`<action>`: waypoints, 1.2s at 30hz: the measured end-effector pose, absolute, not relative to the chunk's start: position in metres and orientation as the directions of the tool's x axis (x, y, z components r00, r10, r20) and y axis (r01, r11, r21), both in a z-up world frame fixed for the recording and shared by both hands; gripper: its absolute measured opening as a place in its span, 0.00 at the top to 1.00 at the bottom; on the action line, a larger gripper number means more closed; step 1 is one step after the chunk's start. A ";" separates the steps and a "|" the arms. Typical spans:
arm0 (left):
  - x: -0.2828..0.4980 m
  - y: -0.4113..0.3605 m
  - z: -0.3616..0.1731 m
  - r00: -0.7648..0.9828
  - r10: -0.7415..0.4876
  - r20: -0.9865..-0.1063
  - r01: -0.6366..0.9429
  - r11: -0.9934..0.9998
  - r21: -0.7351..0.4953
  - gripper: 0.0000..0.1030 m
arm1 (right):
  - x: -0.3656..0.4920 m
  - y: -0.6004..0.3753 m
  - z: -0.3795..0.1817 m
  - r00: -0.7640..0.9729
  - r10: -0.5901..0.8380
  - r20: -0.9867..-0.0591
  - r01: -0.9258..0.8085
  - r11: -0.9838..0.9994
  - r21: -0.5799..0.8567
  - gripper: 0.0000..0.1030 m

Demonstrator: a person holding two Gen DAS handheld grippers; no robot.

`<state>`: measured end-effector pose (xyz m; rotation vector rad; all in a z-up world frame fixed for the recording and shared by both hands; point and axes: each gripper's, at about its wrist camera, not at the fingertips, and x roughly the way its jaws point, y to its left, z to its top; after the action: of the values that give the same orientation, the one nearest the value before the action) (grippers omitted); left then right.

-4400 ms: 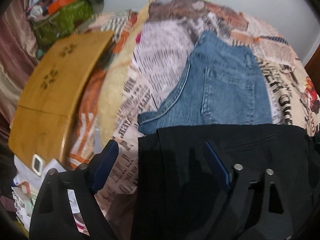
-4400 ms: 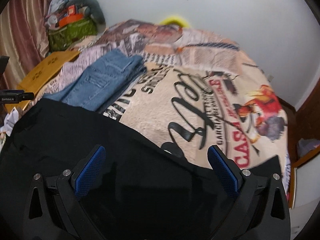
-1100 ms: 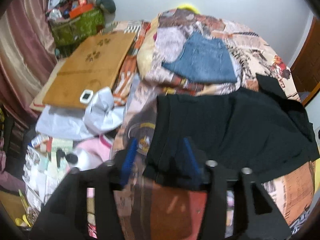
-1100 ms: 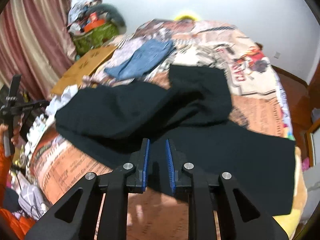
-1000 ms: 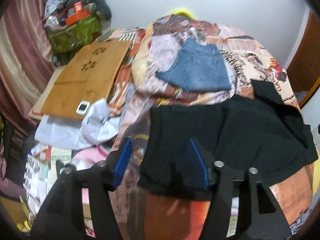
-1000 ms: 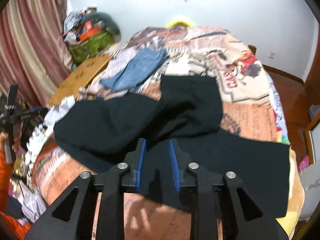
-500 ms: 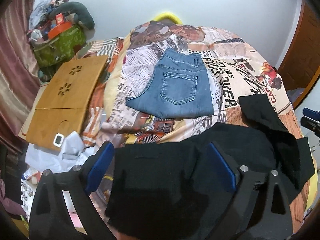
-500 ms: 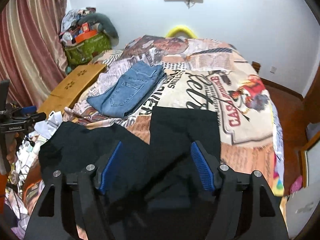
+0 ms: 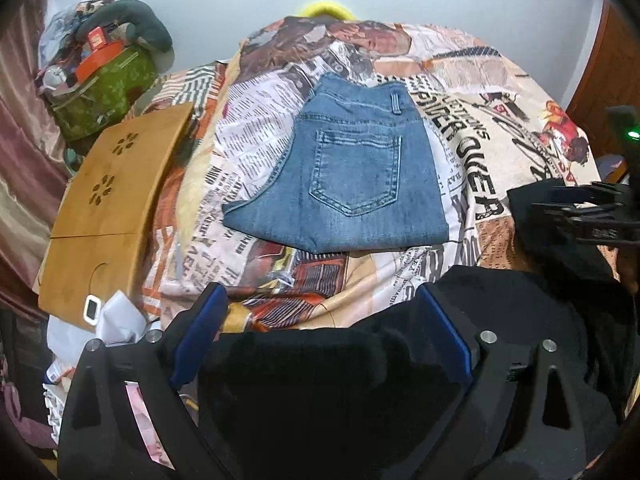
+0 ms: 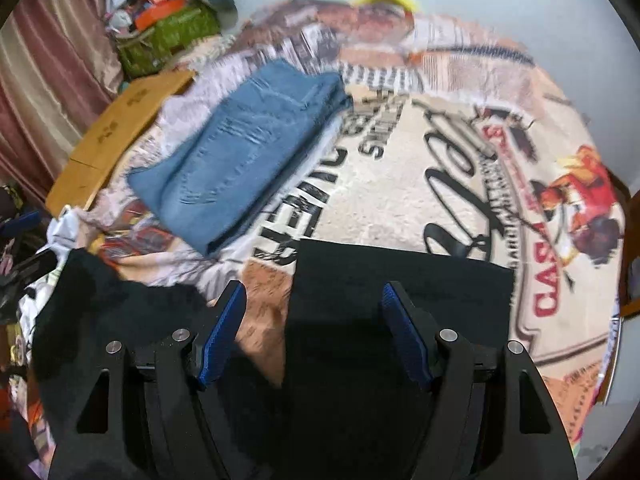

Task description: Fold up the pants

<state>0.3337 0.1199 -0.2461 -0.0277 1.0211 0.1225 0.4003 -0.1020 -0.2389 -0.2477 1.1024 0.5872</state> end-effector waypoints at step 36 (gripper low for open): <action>0.287 0.018 -0.251 0.411 -0.060 -0.910 0.074 0.997 -0.033 0.08 | 0.297 -0.299 -0.117 0.642 0.323 -0.695 -0.327 0.936 0.132 0.91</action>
<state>0.2870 0.0182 -0.2508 0.0133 1.1446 -0.0844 0.2971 -0.2992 -0.1169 -0.0055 0.7914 0.3698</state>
